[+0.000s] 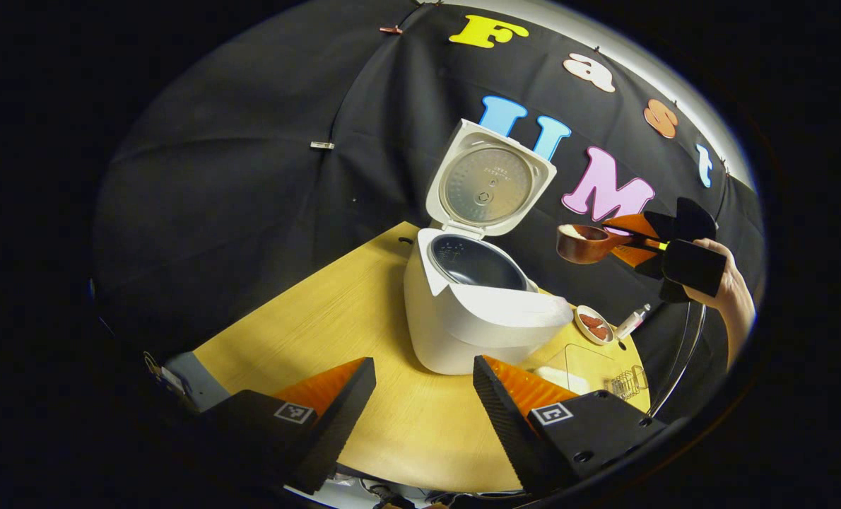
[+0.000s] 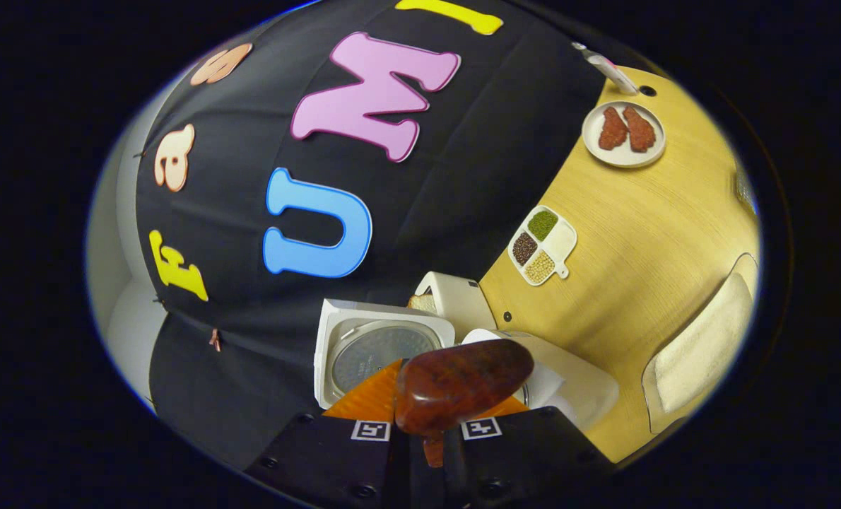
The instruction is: Close the left gripper, press the button to open the rice cooker; take a wooden spoon from the chopstick holder with the right hand, scoop a spoonful of rice and pour it into the rice cooker, then put the wooden spoon back into the chopstick holder.
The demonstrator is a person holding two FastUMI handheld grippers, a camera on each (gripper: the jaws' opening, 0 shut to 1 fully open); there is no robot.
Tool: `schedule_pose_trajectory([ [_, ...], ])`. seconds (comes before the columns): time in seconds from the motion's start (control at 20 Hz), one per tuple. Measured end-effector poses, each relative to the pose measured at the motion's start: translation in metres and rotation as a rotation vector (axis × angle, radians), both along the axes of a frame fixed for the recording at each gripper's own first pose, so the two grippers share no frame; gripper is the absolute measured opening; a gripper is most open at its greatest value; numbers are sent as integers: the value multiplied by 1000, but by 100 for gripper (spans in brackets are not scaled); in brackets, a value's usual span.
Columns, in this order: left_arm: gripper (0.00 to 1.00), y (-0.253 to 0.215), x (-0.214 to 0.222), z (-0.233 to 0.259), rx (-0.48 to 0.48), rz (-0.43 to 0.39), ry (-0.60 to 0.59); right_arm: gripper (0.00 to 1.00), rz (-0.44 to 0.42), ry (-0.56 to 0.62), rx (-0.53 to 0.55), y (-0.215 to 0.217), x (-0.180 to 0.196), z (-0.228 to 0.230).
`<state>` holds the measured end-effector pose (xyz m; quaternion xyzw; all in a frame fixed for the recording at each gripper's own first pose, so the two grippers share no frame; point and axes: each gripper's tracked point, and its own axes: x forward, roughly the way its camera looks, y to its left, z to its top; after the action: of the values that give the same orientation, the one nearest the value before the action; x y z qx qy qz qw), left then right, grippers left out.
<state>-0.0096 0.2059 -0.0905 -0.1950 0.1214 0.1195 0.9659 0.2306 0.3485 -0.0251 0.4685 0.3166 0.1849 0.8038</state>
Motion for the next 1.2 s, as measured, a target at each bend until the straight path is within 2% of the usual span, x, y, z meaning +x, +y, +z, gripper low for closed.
schedule_pose_trajectory([
  [0.4,96,-3,-7,5,-30,-6,-13,21,139,-238,-265,82,16,-2],
  [0.6,96,-6,-7,5,-58,-21,-28,22,166,-363,-413,103,20,-10],
  [0.75,96,-5,-8,7,-51,-17,-29,21,196,-424,-485,113,19,-18],
  [0.95,96,-3,-11,7,-48,-18,-33,21,209,-547,-638,120,25,-25],
  [1.2,96,-4,-12,3,-36,-18,-16,21,292,-718,-785,143,19,-25],
])
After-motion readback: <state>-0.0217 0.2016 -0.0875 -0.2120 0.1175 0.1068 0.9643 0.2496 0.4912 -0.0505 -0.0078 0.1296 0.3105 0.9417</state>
